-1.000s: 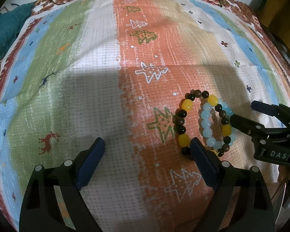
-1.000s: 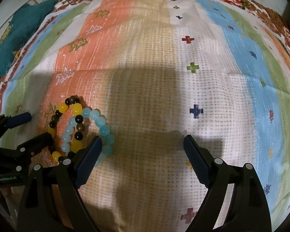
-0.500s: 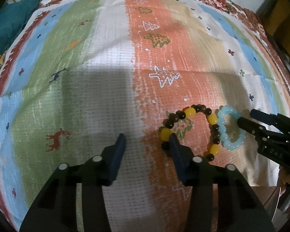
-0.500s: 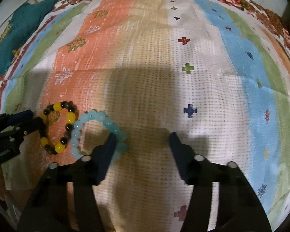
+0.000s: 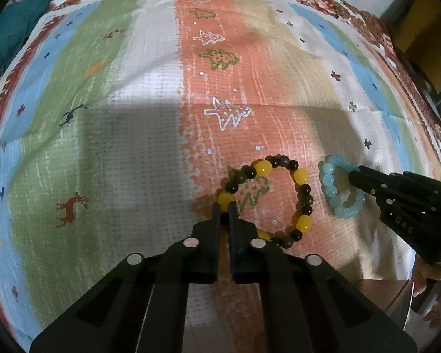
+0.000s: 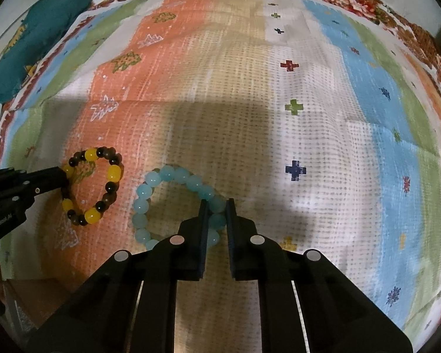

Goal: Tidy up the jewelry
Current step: 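Lift both held bracelets and carry them over the silver tin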

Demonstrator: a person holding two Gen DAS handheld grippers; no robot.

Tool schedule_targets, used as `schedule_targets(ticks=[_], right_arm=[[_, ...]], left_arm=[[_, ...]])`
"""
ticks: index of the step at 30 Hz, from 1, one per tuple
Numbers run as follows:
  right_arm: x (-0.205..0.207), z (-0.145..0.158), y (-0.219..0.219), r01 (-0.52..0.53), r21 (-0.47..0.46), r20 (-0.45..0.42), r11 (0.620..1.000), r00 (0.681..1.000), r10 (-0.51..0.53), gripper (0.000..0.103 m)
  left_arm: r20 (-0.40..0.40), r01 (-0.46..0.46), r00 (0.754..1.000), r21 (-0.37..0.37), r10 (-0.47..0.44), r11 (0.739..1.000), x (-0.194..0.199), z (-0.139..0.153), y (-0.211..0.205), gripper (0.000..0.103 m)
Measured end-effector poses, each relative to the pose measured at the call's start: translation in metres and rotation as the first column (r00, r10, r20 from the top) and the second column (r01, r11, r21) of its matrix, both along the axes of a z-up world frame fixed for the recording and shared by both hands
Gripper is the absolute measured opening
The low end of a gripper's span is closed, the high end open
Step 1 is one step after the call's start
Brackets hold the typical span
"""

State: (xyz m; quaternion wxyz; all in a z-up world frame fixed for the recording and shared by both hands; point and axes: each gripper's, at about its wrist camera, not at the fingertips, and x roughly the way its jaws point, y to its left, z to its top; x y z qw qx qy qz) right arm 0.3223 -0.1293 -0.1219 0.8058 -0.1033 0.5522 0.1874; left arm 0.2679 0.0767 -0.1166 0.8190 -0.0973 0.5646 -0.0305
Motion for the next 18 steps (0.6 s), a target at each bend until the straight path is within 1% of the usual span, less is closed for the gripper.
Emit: schedule_targets(ticks=[10,13,14,15,17,18], right_arm=[[-0.003,0.004,0.000,-0.001,0.007,0.006,1.000,1.000,0.001,0.012],[-0.002,0.004,0.000,0.000,0.009,0.002,1.000,1.000,0.000,0.012],[-0.002,0.004,0.000,0.001,0.011,0.001,1.000,1.000,-0.001,0.012],[-0.002,0.004,-0.001,0.001,0.011,0.000,1.000,1.000,-0.001,0.012],[-0.002,0.004,-0.001,0.000,0.010,-0.001,1.000,1.000,0.000,0.012],[-0.002,0.003,0.000,0.000,0.009,-0.002,1.000,1.000,0.000,0.012]], left_arm=[[-0.012,-0.031,0.999,-0.041,0.030,0.999,0.001,0.002,0.010,0.000],[-0.007,-0.038,0.999,-0.045,0.038,0.998,0.001,0.002,0.011,0.003],[-0.005,-0.040,0.999,-0.048,0.039,0.998,0.001,0.002,0.012,0.007],[-0.004,-0.041,0.999,-0.048,0.041,0.998,0.001,0.002,0.012,0.015],[-0.001,-0.044,0.999,-0.044,0.044,0.998,0.001,0.002,0.012,0.023],[-0.001,-0.043,0.999,-0.043,0.043,0.998,0.001,0.001,0.011,0.024]])
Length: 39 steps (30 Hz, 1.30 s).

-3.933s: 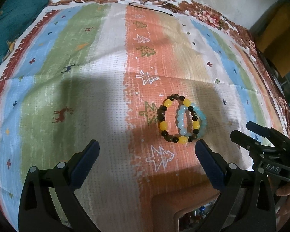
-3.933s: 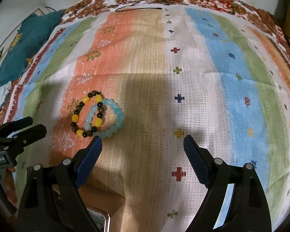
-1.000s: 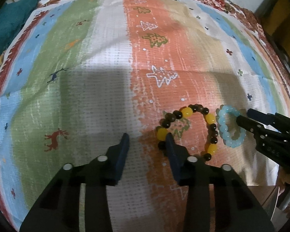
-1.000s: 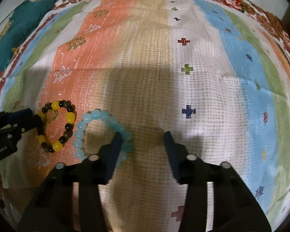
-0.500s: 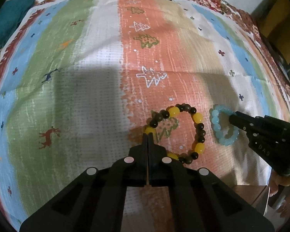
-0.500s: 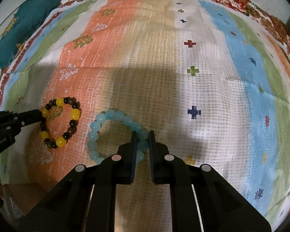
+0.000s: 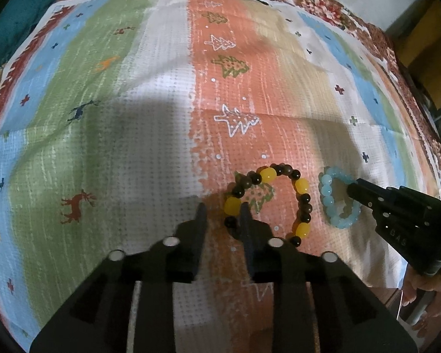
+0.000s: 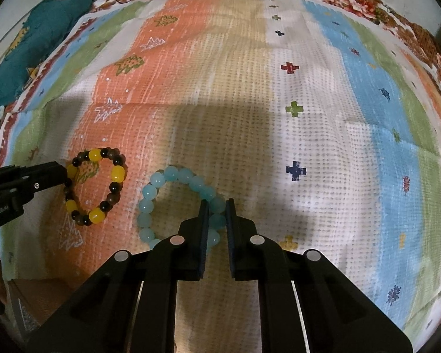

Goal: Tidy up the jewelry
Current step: 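Lift both held bracelets and carry them over the silver tin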

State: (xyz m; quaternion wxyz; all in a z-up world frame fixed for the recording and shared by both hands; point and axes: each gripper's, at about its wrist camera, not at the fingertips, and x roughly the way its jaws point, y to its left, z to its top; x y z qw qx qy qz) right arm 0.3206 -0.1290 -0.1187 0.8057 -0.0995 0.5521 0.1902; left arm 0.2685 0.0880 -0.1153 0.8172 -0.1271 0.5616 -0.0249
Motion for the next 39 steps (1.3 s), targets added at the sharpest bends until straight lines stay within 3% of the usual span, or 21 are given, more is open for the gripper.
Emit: schedule_targets(ticks=[8,12,14,16,22,33,39], right_arm=[[0.000,-0.003,0.001,0.000,-0.004,-0.003,1.000,1.000,0.000,0.012],[0.000,-0.006,0.002,-0.007,-0.010,-0.003,1.000,1.000,0.007,0.012],[0.000,-0.007,0.002,-0.008,-0.012,-0.001,1.000,1.000,0.008,0.012],[0.000,-0.007,0.002,-0.005,-0.007,-0.003,1.000,1.000,0.005,0.012],[0.000,-0.002,-0.001,0.002,0.039,-0.024,0.999,1.000,-0.001,0.012],[-0.020,0.025,0.001,-0.015,0.059,0.030,0.998,0.999,0.013,0.012],[-0.037,0.045,0.004,-0.050,0.079,0.071,0.996,0.996,0.045,0.012]], left_arm=[[0.010,0.019,1.000,0.025,-0.020,1.000,0.002,-0.005,-0.007,0.027],[0.015,0.055,0.998,0.092,-0.057,0.994,0.001,-0.010,-0.016,0.027],[0.011,0.070,0.997,0.138,-0.072,0.988,0.002,-0.012,-0.021,0.023],[0.008,0.072,0.997,0.161,-0.074,0.984,0.005,-0.012,-0.021,0.012],[0.032,0.044,0.998,0.135,-0.048,0.990,0.003,0.001,-0.014,0.011],[0.129,0.029,0.991,0.031,-0.033,0.999,-0.014,0.045,-0.019,0.011],[0.183,0.041,0.982,0.014,-0.043,0.999,-0.024,0.063,-0.031,0.011]])
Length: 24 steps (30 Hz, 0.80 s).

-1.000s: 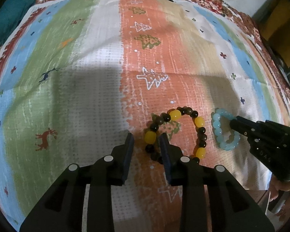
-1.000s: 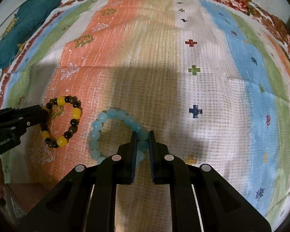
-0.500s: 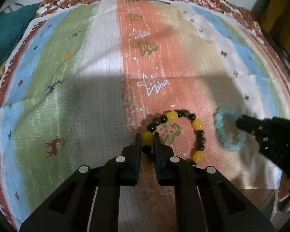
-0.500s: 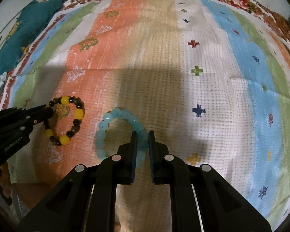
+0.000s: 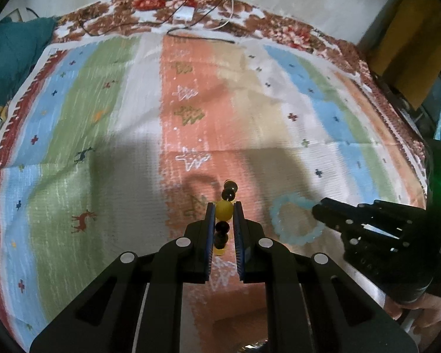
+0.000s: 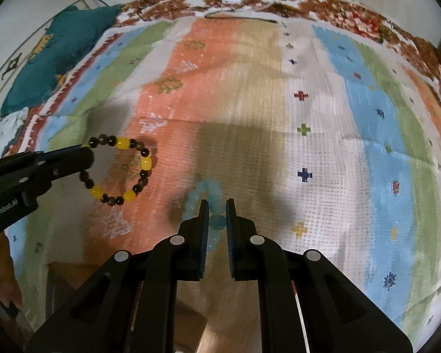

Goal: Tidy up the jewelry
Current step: 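Lift both held bracelets and carry them over the silver tin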

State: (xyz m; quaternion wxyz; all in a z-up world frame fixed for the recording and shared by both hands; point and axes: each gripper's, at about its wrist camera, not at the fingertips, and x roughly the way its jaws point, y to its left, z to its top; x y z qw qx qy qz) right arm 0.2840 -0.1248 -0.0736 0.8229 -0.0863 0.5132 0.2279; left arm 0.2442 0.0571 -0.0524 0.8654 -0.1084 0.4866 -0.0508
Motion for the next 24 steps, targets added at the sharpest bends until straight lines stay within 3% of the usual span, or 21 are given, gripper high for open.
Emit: schedule_targets(ticks=[11,24], right_arm=[[-0.012,0.016,-0.007,0.005,0.037,0.022,0.999,1.000,-0.006,0.012],[-0.037,0.050,-0.011,-0.024,0.064,0.126,0.998,0.992,0.016,0.012]], left_arm=[[0.051,0.005,0.999,0.016,-0.006,1.000,-0.015,0.019,-0.007,0.011],[0.140,0.005,0.990,-0.003,-0.004,1.000,-0.048,0.051,-0.011,0.011]])
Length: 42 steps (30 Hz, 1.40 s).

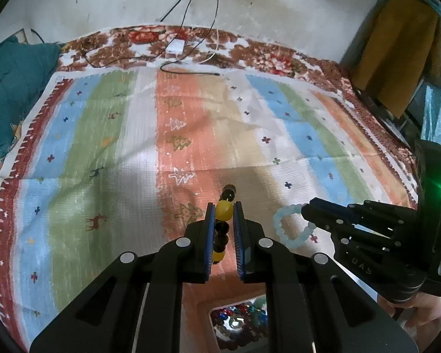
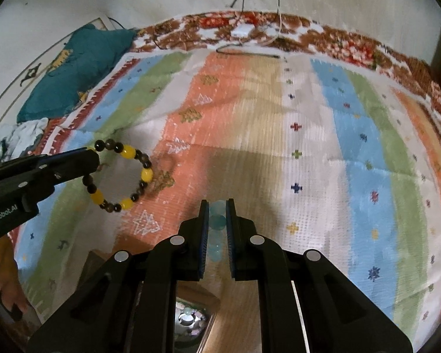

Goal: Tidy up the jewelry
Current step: 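Lift both held bracelets and carry them over the silver tin, then open both tools to drop the bracelets into the tin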

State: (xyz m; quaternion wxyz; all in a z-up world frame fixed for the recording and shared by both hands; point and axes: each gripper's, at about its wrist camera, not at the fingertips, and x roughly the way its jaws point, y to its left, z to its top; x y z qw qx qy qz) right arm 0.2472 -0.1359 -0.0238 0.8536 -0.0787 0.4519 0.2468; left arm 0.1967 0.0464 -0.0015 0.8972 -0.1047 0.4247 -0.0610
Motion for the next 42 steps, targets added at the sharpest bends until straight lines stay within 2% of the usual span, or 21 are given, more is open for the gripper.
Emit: schedule_targets(ticks=[6,23,31,40,41,42], right_arm=[[-0.019,0.018,-0.005,-0.024,0.031,0.037,0.999,0.999,0.023,0.012],[-0.071,0.046,-0.016,-0.094,0.093,0.091,0.991,0.992,0.086,0.012],[-0.088,0.045,-0.018,-0.123,0.095,0.085,0.988,0.990,0.115,0.012],[-0.100,0.036,-0.020,-0.145,0.094,0.055,0.985,0.989,0.140,0.013],[-0.101,0.034,-0.020,-0.147,0.096,0.048,0.984,0.989,0.143,0.013],[-0.102,0.033,-0.021,-0.146,0.099,0.045,0.984,0.989,0.142,0.013]], left_arm=[[0.041,-0.004,0.999,0.012,0.003,1.000,-0.019,0.011,-0.007,0.011],[0.085,0.022,0.996,0.009,-0.023,1.000,-0.064,0.025,-0.020,0.011],[0.094,0.044,0.995,0.017,-0.045,0.999,-0.085,0.025,-0.029,0.011],[0.042,0.067,0.997,0.008,-0.068,0.998,-0.101,0.013,-0.036,0.012],[0.039,0.064,0.997,0.005,-0.064,0.998,-0.102,0.012,-0.035,0.014],[0.033,0.061,0.998,0.005,-0.061,0.998,-0.103,0.011,-0.035,0.022]])
